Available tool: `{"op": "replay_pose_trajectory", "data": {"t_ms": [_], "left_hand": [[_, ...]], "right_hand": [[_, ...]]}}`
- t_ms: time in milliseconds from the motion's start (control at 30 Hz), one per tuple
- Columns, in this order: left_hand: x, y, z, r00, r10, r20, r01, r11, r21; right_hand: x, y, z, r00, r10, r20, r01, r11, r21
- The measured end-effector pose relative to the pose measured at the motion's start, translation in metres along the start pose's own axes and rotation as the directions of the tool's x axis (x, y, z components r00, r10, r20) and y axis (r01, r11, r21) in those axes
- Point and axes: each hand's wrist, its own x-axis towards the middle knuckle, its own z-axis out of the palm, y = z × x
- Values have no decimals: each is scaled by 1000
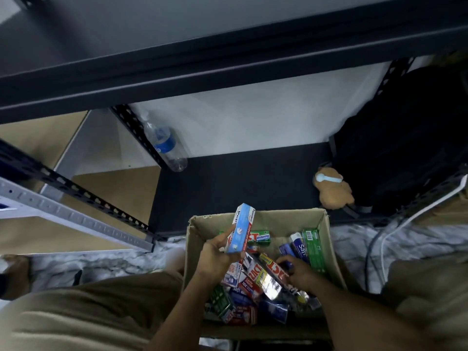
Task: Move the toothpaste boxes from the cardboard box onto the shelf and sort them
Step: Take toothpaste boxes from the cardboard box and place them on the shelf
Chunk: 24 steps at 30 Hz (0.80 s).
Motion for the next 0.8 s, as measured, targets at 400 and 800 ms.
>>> {"op": "replay_pose_trajectory", "data": {"t_ms": [400, 800], "left_hand": [[-27, 52, -6, 963, 271, 10, -262, 920, 290], [-107, 142, -21, 865, 481, -142, -453, 871, 191]], "right_hand": [[-61, -71, -44, 903, -331, -274, 378, 915, 142], [-201, -190, -116, 626, -649, -432, 722, 692, 7]]}}
